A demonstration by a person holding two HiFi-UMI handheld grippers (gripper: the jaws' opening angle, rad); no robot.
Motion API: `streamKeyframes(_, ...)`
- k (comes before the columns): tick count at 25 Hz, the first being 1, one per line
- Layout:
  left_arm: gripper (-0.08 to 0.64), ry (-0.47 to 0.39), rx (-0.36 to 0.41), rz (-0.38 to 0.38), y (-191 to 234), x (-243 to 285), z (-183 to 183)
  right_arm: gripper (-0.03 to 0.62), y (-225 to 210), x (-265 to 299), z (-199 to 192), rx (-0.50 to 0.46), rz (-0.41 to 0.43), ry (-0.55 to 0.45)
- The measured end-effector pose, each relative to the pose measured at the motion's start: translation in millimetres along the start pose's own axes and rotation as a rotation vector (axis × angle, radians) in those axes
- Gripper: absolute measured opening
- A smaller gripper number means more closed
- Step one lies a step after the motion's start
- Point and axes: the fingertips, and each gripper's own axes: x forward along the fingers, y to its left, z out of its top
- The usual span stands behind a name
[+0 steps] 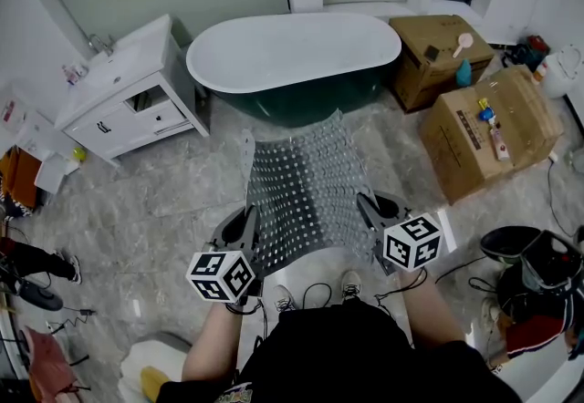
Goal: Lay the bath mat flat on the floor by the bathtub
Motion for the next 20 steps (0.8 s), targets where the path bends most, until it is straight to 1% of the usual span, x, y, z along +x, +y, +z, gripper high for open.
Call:
streamKeyframes(5,0.032,0.002,-0.007,0.012,-18.9,15.9,-5.6,0.031,-23.5,-9.0,-1.3,0.005,0.010,0.006)
streamKeyframes(10,0.032,-0.004,-0.016,0.026,-47.5,32.8,-12.9,0.031,-53.1,-24.5,-0.6,0.006,0.026,0.007)
streamKeyframes(15,0.032,-0.012,-0.022,0.040,-74.3,38.9,-16.1,0.031,-72.7,-42.0,1.2,0.007,0.044,0.010)
streamKeyframes(20,0.032,-0.021,-0.013,0.051,-101.9,45.1,-19.6,0.029,-94.0,-58.4,1.4,0.010,0.063,0.001)
